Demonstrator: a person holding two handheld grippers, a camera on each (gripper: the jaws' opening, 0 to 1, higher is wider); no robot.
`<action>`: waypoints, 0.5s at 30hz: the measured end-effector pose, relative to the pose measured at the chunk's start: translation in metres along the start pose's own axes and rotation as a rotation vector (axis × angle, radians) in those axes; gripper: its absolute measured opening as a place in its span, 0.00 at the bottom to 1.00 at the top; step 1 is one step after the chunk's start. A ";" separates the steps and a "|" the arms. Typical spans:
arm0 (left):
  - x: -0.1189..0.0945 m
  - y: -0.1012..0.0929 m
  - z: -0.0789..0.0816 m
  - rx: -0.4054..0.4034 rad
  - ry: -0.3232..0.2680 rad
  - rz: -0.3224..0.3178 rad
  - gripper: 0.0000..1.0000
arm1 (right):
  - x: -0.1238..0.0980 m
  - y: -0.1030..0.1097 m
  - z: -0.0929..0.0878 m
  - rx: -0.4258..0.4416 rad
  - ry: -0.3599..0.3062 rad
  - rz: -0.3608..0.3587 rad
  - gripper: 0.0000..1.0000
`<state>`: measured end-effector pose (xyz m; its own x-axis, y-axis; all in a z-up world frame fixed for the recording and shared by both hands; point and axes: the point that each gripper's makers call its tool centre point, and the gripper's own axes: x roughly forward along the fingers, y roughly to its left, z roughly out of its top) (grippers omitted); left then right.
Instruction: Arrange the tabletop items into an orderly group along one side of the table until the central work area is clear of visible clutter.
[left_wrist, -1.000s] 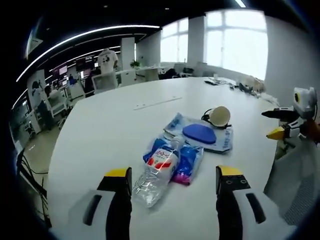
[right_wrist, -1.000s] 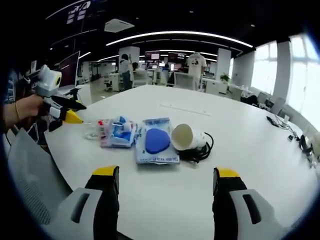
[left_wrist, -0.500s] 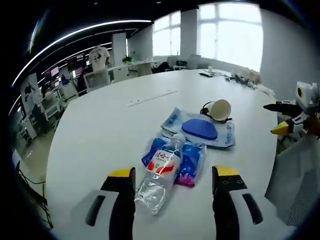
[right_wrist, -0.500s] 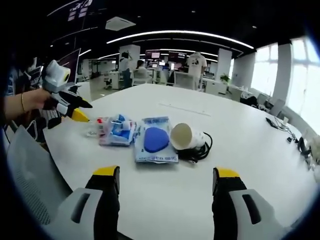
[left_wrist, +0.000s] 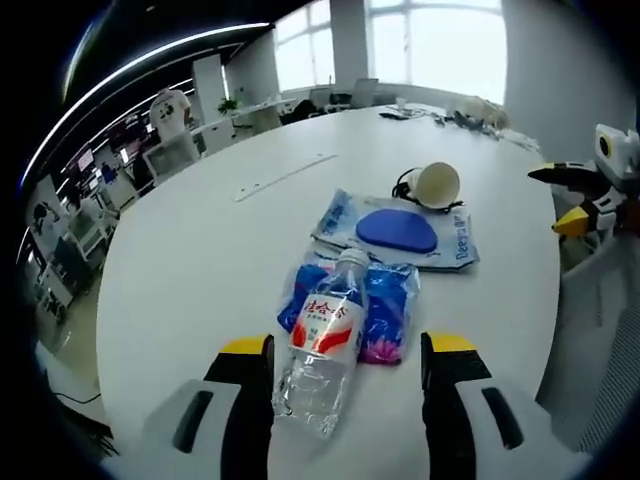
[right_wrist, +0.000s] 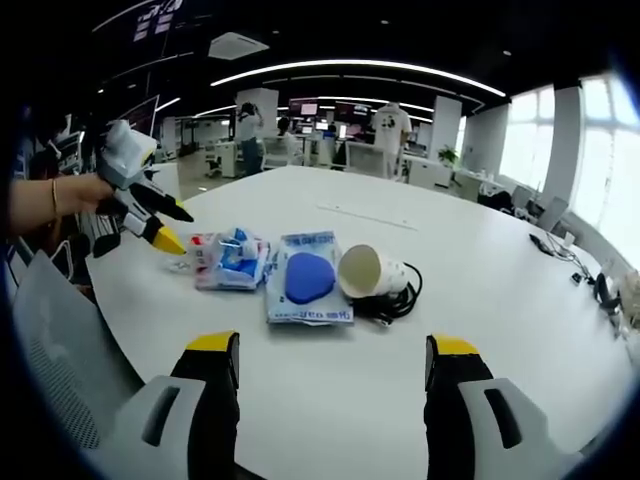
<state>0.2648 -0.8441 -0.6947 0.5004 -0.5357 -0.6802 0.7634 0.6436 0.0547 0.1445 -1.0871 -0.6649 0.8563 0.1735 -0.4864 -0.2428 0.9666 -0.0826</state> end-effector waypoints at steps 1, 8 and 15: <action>0.002 0.001 0.000 0.008 0.007 0.000 0.54 | 0.000 0.000 0.000 -0.001 0.002 -0.002 0.74; 0.009 0.003 0.006 0.055 0.039 -0.012 0.53 | 0.000 0.000 0.001 -0.037 0.003 -0.012 0.74; 0.019 0.000 0.019 0.096 0.041 -0.048 0.50 | -0.001 0.001 0.003 -0.026 -0.013 -0.004 0.74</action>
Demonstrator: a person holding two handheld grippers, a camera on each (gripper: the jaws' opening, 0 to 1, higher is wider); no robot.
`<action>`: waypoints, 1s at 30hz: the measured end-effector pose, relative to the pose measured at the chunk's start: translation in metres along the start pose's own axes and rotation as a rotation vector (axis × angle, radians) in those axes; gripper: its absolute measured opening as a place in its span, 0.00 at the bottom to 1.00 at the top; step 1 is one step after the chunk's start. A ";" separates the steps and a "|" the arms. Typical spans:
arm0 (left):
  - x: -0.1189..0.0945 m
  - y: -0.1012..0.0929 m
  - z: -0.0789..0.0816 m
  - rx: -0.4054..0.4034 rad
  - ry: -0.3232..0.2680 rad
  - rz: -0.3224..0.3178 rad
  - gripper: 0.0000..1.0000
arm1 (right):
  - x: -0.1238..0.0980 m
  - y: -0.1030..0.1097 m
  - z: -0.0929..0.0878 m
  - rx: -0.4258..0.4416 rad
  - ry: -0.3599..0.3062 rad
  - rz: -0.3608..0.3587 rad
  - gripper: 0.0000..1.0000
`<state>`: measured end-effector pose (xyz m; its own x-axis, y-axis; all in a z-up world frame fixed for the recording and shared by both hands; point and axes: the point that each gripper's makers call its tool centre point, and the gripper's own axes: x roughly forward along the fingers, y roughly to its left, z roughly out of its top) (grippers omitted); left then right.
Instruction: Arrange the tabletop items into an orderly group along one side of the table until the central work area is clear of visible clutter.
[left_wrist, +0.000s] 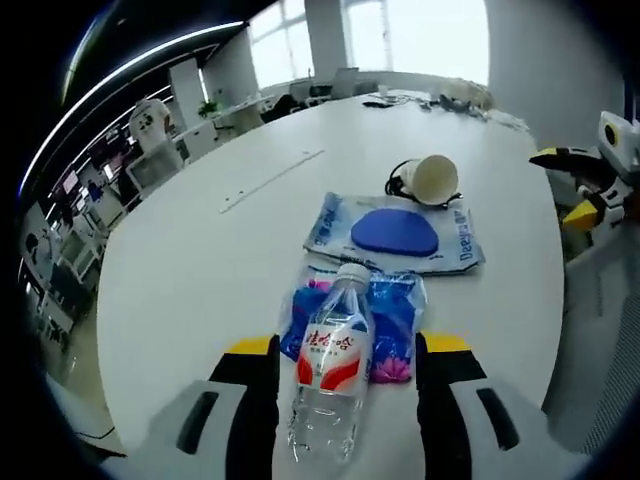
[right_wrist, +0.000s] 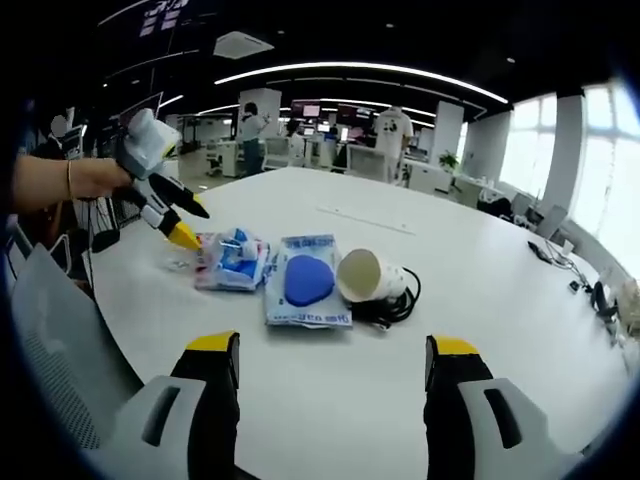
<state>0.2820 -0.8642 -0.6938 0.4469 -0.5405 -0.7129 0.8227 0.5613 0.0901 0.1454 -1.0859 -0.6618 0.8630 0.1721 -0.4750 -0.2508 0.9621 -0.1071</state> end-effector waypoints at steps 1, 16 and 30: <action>0.001 0.000 0.002 0.014 0.004 -0.005 0.50 | 0.000 0.000 0.000 0.002 -0.001 0.001 0.74; 0.022 0.001 0.001 0.089 0.102 -0.061 0.45 | 0.001 -0.001 -0.003 0.008 0.013 -0.004 0.74; 0.041 0.003 -0.013 0.112 0.224 -0.095 0.36 | 0.001 -0.005 -0.007 0.014 0.032 -0.016 0.73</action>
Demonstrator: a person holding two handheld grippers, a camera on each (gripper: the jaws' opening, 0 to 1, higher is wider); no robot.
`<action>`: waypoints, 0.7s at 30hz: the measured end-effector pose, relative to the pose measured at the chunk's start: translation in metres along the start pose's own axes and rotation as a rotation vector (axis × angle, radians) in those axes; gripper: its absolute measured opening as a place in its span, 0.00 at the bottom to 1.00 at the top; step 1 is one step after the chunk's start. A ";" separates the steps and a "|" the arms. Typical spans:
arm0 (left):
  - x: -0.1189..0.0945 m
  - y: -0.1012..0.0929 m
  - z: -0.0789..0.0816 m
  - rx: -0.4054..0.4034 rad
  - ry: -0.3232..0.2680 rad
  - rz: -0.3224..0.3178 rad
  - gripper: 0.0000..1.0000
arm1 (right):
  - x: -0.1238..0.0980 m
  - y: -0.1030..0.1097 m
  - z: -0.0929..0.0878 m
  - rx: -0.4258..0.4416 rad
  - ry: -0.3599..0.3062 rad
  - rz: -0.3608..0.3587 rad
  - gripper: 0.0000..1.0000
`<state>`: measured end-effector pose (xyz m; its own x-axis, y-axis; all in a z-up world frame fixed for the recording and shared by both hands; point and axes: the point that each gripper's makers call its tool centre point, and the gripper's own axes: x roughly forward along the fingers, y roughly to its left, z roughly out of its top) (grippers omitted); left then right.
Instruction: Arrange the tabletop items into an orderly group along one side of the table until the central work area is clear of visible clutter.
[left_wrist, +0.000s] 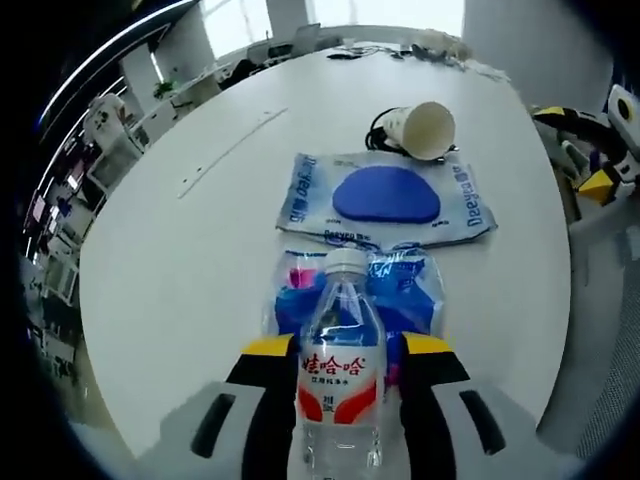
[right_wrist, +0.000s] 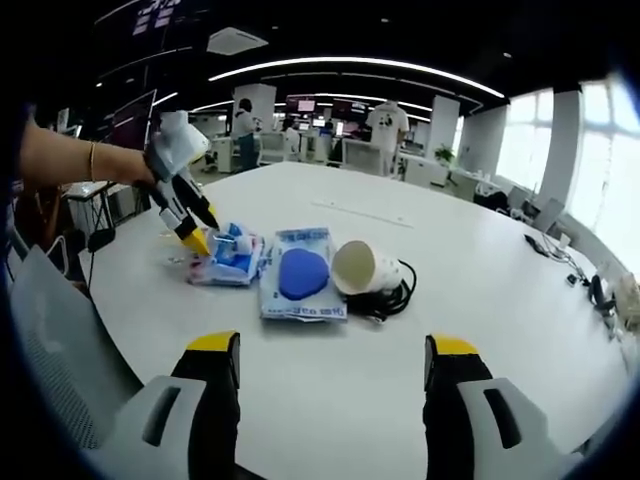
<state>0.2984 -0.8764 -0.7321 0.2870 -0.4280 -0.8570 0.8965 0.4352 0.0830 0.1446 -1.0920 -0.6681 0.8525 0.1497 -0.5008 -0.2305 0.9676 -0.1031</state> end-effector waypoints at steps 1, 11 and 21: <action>0.002 0.001 0.000 0.001 0.003 -0.006 0.37 | 0.000 0.000 -0.001 -0.002 0.005 -0.001 0.73; 0.011 0.006 -0.003 0.048 0.080 -0.034 0.35 | 0.000 -0.001 -0.002 -0.005 0.010 -0.008 0.72; 0.012 -0.002 -0.006 0.058 0.227 -0.086 0.35 | 0.001 -0.001 -0.006 -0.041 0.037 -0.013 0.71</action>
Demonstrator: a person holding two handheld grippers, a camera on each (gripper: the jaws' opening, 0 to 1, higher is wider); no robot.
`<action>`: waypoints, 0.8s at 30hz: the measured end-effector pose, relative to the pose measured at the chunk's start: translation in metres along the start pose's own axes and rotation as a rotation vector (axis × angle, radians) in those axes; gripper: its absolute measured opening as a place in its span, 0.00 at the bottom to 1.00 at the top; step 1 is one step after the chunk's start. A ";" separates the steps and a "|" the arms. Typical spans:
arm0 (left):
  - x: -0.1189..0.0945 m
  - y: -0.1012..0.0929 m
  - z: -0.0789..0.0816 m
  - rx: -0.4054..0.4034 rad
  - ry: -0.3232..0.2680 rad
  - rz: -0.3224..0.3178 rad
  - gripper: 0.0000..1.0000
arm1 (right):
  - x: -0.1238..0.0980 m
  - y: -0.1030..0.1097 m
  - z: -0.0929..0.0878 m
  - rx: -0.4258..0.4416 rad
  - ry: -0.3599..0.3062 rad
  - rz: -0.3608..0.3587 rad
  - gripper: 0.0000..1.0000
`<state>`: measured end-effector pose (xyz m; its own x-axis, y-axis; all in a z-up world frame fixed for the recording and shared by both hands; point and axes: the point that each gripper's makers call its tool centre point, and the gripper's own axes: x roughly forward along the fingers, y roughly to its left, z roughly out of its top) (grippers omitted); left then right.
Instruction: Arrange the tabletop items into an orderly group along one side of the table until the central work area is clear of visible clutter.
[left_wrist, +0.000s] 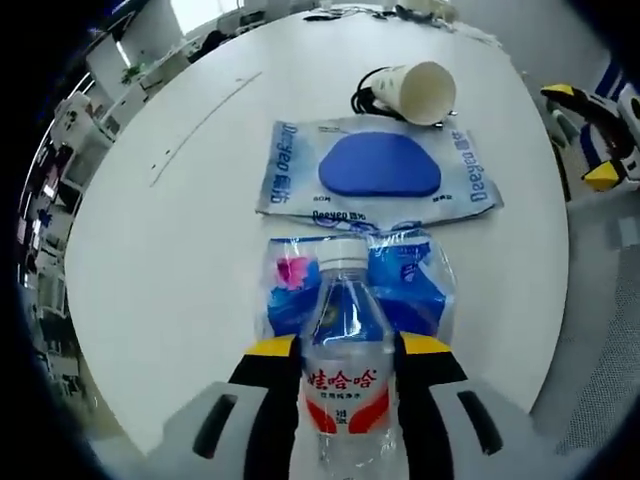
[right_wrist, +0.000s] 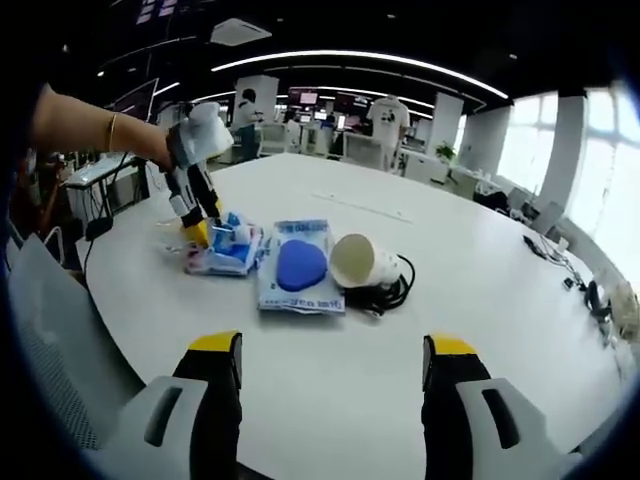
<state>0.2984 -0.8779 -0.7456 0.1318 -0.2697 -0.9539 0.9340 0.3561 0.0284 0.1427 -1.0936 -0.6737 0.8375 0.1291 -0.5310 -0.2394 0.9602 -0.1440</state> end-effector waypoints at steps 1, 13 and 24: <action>0.000 0.000 0.000 0.004 0.017 -0.003 0.35 | 0.000 0.000 0.000 -0.005 0.001 -0.001 0.71; 0.002 -0.004 -0.003 0.069 0.137 -0.028 0.36 | 0.000 0.000 -0.001 -0.009 0.007 -0.003 0.71; 0.001 -0.004 -0.004 0.049 0.107 -0.026 0.35 | -0.001 -0.001 -0.002 -0.011 0.009 -0.009 0.71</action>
<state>0.2934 -0.8756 -0.7482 0.0736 -0.1801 -0.9809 0.9521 0.3055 0.0153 0.1418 -1.0952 -0.6745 0.8350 0.1182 -0.5373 -0.2374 0.9584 -0.1581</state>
